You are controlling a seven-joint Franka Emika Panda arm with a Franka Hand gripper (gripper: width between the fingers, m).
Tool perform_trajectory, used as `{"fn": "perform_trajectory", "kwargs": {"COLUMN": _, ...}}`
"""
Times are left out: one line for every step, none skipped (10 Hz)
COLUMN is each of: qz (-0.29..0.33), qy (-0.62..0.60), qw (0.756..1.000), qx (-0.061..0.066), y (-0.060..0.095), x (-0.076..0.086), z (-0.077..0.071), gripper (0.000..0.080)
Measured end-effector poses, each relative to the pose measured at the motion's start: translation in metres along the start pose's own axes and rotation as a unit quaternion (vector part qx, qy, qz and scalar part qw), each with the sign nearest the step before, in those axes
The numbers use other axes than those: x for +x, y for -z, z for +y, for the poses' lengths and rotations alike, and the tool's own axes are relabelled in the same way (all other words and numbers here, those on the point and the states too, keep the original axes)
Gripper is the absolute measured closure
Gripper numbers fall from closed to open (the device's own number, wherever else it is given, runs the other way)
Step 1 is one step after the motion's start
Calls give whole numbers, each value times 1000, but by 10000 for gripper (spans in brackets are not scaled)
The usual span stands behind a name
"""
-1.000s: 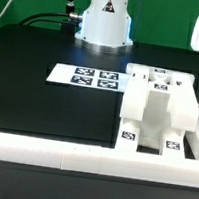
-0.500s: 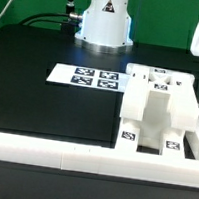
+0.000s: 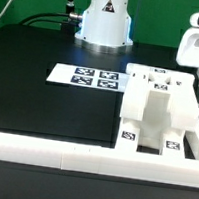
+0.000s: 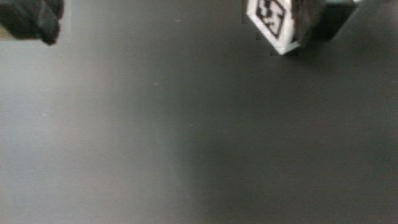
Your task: Assemble chair
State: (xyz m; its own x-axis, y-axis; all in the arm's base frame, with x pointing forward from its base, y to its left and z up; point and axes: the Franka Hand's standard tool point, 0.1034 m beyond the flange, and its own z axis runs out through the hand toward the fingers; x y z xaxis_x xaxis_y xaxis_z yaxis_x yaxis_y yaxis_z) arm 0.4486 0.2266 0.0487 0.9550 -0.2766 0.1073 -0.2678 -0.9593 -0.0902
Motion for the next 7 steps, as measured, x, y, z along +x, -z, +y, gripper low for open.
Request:
{"fn": "perform_trajectory", "kwargs": {"qz": 1, "qy": 12, "qw": 1000, "qx": -1, "y": 0, "x": 5, "z": 6, "gripper": 150}}
{"fn": "perform_trajectory", "kwargs": {"qz": 3, "qy": 33, "qw": 999, "qx": -3, "y": 0, "x": 12, "z": 13, "gripper": 150}}
{"fn": "perform_trajectory", "kwargs": {"qz": 5, "qy": 54, "qw": 999, "qx": -6, "y": 1, "x": 23, "z": 24, "gripper": 150}}
{"fn": "perform_trajectory", "kwargs": {"qz": 2, "qy": 57, "qw": 998, "qx": -9, "y": 0, "x": 25, "z": 30, "gripper": 150}}
{"fn": "perform_trajectory", "kwargs": {"qz": 1, "qy": 62, "qw": 998, "qx": -10, "y": 0, "x": 26, "z": 33, "gripper": 150}}
{"fn": "perform_trajectory", "kwargs": {"qz": 0, "qy": 72, "qw": 997, "qx": -11, "y": 0, "x": 29, "z": 37, "gripper": 150}}
{"fn": "perform_trajectory", "kwargs": {"qz": -1, "qy": 81, "qw": 997, "qx": -14, "y": 1, "x": 33, "z": 39, "gripper": 150}}
